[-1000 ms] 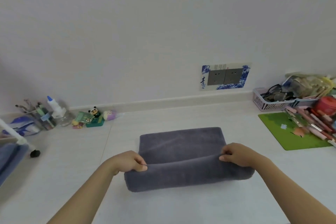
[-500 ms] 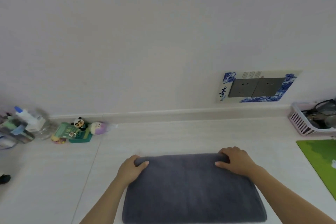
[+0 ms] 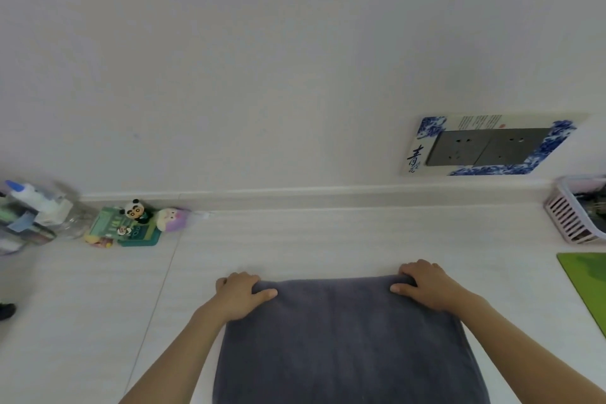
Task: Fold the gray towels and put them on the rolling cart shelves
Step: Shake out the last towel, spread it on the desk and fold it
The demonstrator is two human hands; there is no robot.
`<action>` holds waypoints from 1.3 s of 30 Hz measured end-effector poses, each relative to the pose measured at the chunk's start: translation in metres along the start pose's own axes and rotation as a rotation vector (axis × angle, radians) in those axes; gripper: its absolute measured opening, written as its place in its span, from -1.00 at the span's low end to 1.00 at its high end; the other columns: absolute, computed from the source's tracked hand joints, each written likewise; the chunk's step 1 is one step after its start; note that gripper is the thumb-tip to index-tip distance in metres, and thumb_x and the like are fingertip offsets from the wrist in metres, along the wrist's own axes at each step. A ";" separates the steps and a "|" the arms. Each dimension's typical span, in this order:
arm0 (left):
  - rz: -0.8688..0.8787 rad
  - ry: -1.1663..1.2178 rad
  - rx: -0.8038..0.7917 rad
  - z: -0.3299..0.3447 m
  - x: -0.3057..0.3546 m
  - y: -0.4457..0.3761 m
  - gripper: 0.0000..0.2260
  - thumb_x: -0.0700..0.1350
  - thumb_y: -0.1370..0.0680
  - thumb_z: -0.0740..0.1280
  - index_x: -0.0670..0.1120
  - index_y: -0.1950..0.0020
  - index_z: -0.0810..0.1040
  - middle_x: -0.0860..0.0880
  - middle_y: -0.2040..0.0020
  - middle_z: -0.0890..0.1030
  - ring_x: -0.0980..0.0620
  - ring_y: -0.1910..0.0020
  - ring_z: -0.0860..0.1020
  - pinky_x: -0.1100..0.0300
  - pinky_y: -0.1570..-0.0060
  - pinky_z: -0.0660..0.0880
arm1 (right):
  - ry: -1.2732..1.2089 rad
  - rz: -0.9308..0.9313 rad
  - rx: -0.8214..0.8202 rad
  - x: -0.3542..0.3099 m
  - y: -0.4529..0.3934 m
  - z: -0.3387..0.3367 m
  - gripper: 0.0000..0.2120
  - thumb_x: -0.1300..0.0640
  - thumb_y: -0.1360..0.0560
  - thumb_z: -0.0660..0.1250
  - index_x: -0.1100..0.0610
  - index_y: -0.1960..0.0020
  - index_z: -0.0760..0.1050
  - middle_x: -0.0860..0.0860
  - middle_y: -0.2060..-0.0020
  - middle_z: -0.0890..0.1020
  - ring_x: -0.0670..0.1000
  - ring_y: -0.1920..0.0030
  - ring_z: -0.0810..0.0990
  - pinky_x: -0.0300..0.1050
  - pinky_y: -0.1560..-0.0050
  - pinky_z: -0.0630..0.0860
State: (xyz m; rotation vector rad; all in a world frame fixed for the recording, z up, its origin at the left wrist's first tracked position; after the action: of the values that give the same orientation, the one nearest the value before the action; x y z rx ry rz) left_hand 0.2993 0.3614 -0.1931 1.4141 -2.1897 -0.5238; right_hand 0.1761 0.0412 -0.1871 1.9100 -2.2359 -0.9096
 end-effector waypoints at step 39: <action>0.157 -0.110 0.381 0.063 0.000 0.072 -0.47 0.22 -0.61 -0.17 0.06 -0.52 0.16 -0.04 -0.53 0.16 -0.11 -0.50 0.13 -0.23 -0.41 -0.01 | 0.098 0.228 0.415 -0.098 0.064 0.093 -0.34 -0.33 -0.48 -0.46 -0.12 -0.51 -0.11 -0.08 -0.49 -0.01 0.00 -0.51 -0.02 -0.04 -0.45 -0.24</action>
State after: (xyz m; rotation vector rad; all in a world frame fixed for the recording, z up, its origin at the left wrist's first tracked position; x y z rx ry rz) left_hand 0.2095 0.3935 -0.2047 1.4040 -2.5640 -0.1334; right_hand 0.1035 0.1710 -0.2023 1.7306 -2.6681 -0.3326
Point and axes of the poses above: each hand's wrist, its own y-axis away from the middle knuckle, its own z-axis out of the palm, x = y × z, the point moved 8 cm from there along -y, towards the middle knuckle
